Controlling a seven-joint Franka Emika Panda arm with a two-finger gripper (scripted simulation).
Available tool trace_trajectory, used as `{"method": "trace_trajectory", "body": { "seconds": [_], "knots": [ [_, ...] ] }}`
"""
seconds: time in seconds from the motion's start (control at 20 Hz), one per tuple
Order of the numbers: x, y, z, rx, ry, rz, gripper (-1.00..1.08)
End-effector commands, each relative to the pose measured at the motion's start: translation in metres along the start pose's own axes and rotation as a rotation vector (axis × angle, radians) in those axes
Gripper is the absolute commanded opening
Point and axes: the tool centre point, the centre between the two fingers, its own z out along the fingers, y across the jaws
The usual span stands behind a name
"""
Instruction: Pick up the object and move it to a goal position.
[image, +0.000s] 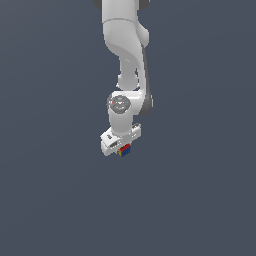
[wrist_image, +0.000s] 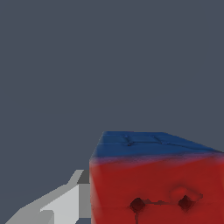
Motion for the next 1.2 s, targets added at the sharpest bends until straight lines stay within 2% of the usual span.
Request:
{"method": "trace_trajectory", "body": {
  "seconds": [0.0,0.65,1.15],
  "knots": [
    [0.007,-0.003,-0.009,-0.002,0.002,-0.001,-1.00],
    [0.058,-0.035,-0.082,-0.002,0.002,-0.002,-1.00],
    [0.066,-0.038,-0.091,-0.001,0.003,-0.002,-1.00]
  ]
}}
